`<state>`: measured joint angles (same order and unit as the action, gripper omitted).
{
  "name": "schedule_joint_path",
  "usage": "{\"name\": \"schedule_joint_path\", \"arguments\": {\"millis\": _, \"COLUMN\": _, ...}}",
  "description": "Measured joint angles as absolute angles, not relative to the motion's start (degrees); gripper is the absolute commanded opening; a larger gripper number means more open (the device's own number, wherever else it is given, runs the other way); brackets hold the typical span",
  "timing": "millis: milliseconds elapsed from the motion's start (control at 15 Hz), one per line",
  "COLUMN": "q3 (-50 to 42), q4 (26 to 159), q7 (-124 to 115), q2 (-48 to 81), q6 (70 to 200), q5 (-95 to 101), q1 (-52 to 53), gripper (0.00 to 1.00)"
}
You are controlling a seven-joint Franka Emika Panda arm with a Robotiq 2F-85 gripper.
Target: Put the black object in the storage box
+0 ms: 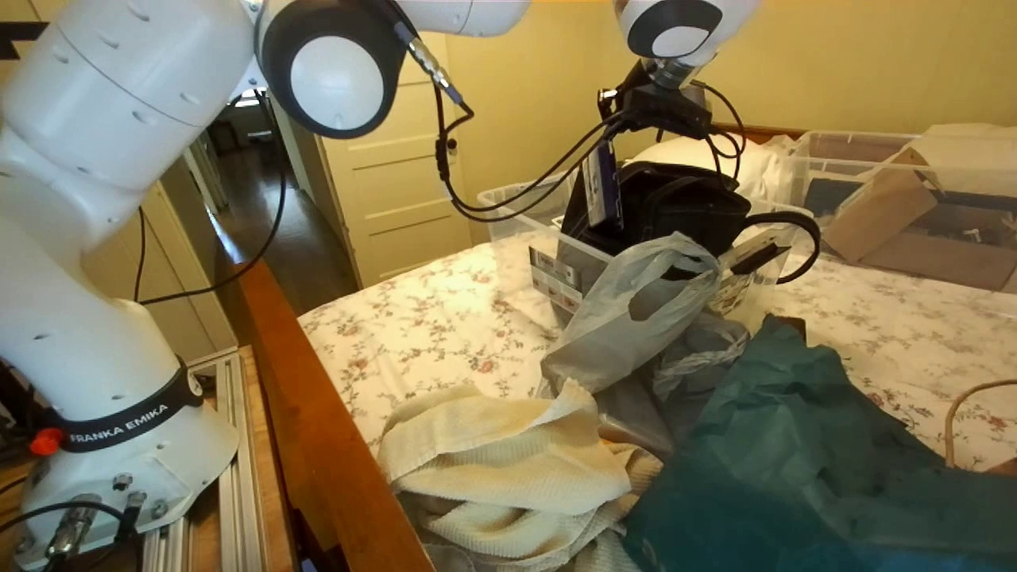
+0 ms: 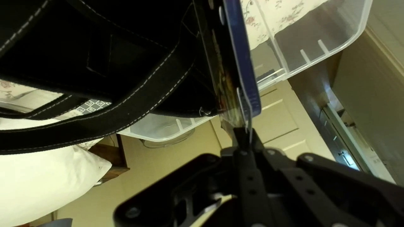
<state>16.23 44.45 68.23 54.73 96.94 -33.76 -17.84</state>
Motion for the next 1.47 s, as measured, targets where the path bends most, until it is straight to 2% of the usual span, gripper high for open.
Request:
{"name": "schedule_joint_path", "arguments": {"millis": 1133, "q3": 21.3, "q4": 39.8, "q7": 69.1, "q2": 62.0, "q6": 95.7, "q5": -35.9, "q1": -20.0, "gripper": 0.00}}
{"name": "schedule_joint_path", "arguments": {"millis": 1467, "q3": 20.7, "q4": 39.2, "q7": 67.7, "q2": 62.6, "q6": 100.0, "q5": -35.8, "q1": -19.6, "gripper": 0.00}}
